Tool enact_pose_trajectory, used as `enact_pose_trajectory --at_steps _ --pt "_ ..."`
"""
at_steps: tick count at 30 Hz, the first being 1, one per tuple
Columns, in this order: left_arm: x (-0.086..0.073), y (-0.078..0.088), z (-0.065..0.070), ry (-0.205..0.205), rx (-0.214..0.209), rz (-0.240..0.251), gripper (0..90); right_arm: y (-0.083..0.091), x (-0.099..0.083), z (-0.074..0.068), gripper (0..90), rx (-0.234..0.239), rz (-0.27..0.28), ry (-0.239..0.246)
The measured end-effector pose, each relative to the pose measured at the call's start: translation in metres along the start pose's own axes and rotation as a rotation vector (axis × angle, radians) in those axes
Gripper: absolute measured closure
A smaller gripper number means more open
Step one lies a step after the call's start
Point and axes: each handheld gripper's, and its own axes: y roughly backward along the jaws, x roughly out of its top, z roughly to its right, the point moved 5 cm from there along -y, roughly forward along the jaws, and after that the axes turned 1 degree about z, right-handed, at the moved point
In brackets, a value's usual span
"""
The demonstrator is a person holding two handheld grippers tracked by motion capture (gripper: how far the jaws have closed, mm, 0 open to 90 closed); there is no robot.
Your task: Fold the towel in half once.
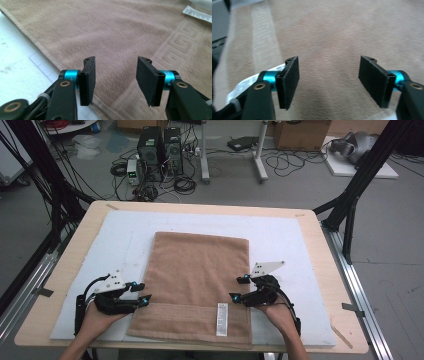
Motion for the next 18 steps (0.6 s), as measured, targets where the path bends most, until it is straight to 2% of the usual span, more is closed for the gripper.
enact_pose_trajectory --at_steps 5,9,14,18 --pt "0.008 -0.003 -0.001 -0.008 0.007 -0.008 41.8 0.002 0.009 0.005 26.1 -0.022 0.000 0.002" --pt "0.013 -0.004 -0.004 0.011 0.013 0.006 37.6 0.004 0.020 0.009 24.2 -0.036 -0.006 0.015" --pt "0.017 -0.003 -0.006 0.016 0.016 0.006 35.1 0.007 0.028 0.016 23.1 -0.055 0.008 0.021" --pt "0.020 -0.002 -0.007 0.009 0.018 0.010 34.7 0.006 0.028 0.015 23.0 -0.051 -0.003 0.020"
